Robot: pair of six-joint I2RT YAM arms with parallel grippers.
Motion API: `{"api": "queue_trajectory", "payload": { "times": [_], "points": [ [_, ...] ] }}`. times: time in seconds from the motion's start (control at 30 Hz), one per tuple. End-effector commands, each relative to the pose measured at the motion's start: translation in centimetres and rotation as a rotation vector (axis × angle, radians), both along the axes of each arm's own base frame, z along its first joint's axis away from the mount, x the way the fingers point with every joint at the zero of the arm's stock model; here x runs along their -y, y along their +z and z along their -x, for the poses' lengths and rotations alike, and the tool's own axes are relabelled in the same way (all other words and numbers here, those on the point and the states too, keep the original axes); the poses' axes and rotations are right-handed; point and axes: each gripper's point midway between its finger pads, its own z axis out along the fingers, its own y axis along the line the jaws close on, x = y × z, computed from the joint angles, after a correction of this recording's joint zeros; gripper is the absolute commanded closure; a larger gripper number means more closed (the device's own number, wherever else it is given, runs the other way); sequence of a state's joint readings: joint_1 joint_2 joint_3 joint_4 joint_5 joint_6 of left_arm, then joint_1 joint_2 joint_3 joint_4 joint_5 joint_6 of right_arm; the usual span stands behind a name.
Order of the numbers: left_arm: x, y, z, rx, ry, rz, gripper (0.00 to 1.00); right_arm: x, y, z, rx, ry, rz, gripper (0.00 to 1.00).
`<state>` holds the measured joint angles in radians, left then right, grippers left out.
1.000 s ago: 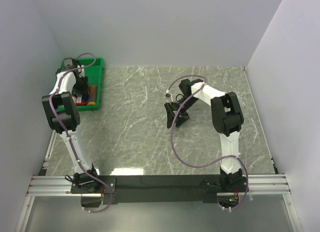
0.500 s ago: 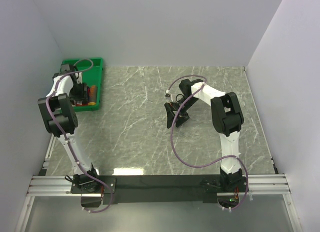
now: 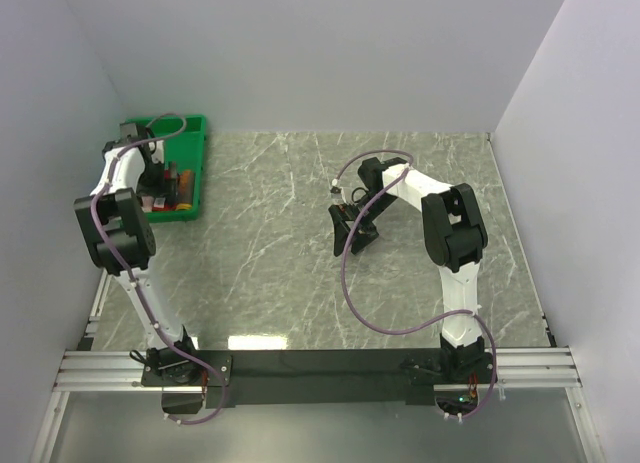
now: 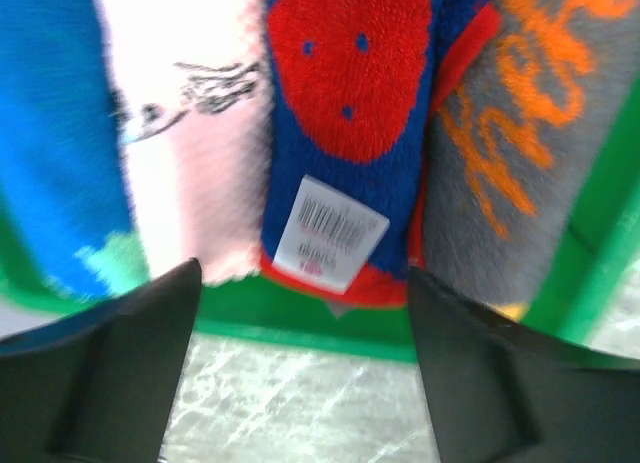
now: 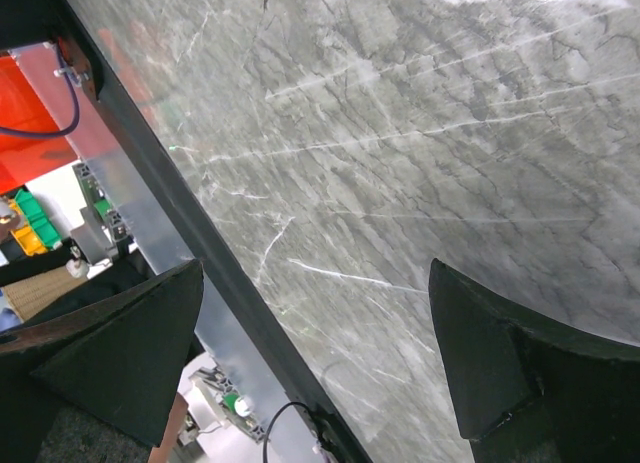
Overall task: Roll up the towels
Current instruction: Place the rolled towel into the container
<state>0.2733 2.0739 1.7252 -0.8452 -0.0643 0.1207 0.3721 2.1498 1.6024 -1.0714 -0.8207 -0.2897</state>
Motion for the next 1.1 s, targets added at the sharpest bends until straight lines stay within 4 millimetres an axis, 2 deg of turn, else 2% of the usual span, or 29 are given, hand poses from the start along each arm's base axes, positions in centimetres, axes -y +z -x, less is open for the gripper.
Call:
{"api": "queue_trajectory", "payload": {
  "times": [0.0,0.03,0.13,0.23,0.37,0.4,0.5,0.57,0.6,0.63,0.67,0.7,0.77,0.8,0.87,0.9,0.93,0.97,1.0,1.07],
  "points": [
    [-0.5,8.5,-1.1,0.172,-0.023,-0.051,0.09,-0.1,2.6,-0.5,0.066,0.007,-0.041,0.0],
    [-0.5,9.3,-1.1,0.187,-0.031,-0.059,0.01,0.1,2.7,-0.6,0.078,0.006,-0.034,0.0],
    [-0.7,12.0,-1.4,0.256,-0.046,-0.091,0.01,0.7,3.3,-1.1,0.122,-0.008,-0.03,0.0],
    [0.1,14.4,-1.4,0.308,-0.082,-0.069,0.0,1.6,4.0,-1.8,0.166,-0.032,-0.019,0.0],
    [2.1,18.1,-1.8,0.437,-0.096,0.008,0.01,3.1,5.3,-3.0,0.219,-0.091,-0.019,0.0],
    [2.7,19.9,-1.7,0.491,-0.114,0.021,0.01,3.4,6.0,-3.1,0.245,-0.107,-0.016,0.0],
    [5.9,22.1,-1.2,0.561,-0.231,0.099,0.01,5.0,7.2,-4.3,0.308,-0.16,-0.004,0.0],
    [7.4,22.6,-1.0,0.57,-0.282,0.094,0.01,6.5,8.5,-4.9,0.363,-0.214,0.002,0.0],
    [9.2,22.5,-1.0,0.561,-0.328,0.102,0.01,7.0,8.8,-4.9,0.371,-0.236,0.009,0.0],
    [10.1,22.2,-1.0,0.554,-0.354,0.099,0.01,7.7,9.8,-5.1,0.413,-0.261,0.022,0.0],
    [10.8,21.1,-0.8,0.528,-0.363,0.094,0.01,9.0,10.2,-5.6,0.432,-0.302,0.034,0.0],
    [12.9,20.8,-0.7,0.52,-0.405,0.098,0.01,9.6,10.9,-5.7,0.463,-0.33,0.038,0.0],
    [14.7,18.9,-0.3,0.493,-0.432,0.093,0.0,11.8,11.3,-6.3,0.495,-0.4,0.059,0.0],
    [16.7,18.3,-0.1,0.486,-0.47,0.106,0.0,12.6,11.6,-6.0,0.504,-0.429,0.067,0.0],
    [18.9,16.2,0.7,0.469,-0.509,0.125,0.0,14.0,11.4,-5.7,0.527,-0.466,0.095,0.0],
    [20.6,15.4,1.2,0.455,-0.542,0.133,0.01,14.6,11.1,-4.8,0.527,-0.478,0.109,0.0],
    [21.2,13.6,1.9,0.419,-0.55,0.143,0.01,14.9,10.7,-4.4,0.536,-0.478,0.13,0.0],
    [21.8,13.2,2.1,0.415,-0.562,0.149,0.01,15.9,10.5,-4.2,0.546,-0.501,0.147,0.0],
    [22.8,12.7,2.4,0.413,-0.584,0.164,0.01,16.2,10.0,-3.1,0.545,-0.501,0.161,0.0],
    [23.4,11.1,3.0,0.388,-0.591,0.185,0.0,16.4,9.4,-2.1,0.553,-0.498,0.177,0.0]
  ]
}}
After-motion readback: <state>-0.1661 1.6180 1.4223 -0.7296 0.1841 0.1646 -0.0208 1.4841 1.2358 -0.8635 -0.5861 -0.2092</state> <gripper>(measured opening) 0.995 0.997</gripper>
